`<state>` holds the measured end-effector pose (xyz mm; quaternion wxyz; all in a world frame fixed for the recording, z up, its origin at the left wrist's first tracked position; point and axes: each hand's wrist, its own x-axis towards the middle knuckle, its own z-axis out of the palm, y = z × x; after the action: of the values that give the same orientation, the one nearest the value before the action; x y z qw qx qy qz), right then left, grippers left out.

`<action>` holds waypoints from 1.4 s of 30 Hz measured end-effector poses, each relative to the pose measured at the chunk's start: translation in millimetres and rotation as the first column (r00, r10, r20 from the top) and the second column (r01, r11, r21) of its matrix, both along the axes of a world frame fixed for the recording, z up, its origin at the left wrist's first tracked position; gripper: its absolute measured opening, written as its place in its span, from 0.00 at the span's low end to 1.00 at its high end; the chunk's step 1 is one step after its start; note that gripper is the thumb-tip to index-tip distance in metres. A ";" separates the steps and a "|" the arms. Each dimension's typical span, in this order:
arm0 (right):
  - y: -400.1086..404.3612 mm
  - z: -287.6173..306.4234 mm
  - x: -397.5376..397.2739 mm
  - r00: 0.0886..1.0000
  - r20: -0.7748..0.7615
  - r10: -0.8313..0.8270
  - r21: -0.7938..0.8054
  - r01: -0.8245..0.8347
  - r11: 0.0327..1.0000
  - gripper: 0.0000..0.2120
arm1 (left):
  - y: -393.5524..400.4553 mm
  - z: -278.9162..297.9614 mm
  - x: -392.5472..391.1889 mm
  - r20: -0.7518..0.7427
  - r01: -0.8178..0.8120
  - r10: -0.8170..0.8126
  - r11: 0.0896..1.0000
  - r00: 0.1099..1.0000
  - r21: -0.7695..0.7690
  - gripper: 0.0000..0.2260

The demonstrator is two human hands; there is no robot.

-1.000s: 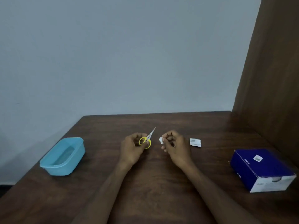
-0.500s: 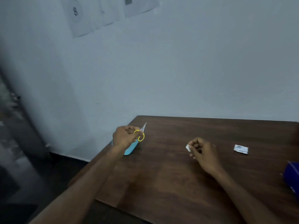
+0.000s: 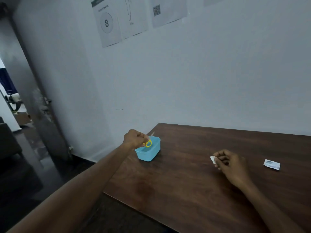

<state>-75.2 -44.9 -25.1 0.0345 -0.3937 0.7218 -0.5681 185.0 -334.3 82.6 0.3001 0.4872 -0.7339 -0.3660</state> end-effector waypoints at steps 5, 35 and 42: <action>2.4 1.3 -2.1 0.999 -0.036 -0.001 0.004 0.002 1.000 0.11 | -12.7 -8.7 -7.5 0.274 -0.006 0.037 0.994 0.961 -0.112 0.02; 7.7 5.1 -10.6 0.997 -0.031 -0.074 -0.007 0.074 0.997 0.10 | 34.3 -22.2 -59.4 0.371 0.337 -0.136 0.760 0.919 -0.556 0.17; 15.0 9.4 -20.4 0.956 -0.114 -0.269 -0.048 0.265 0.963 0.07 | 113.6 -68.4 -113.4 0.455 0.607 -0.402 0.537 0.795 -0.586 0.24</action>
<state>-95.6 -29.9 -15.7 -0.0922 -0.3262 0.7599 -0.5547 71.6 -220.7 14.2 0.2418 0.1426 -0.9580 -0.0580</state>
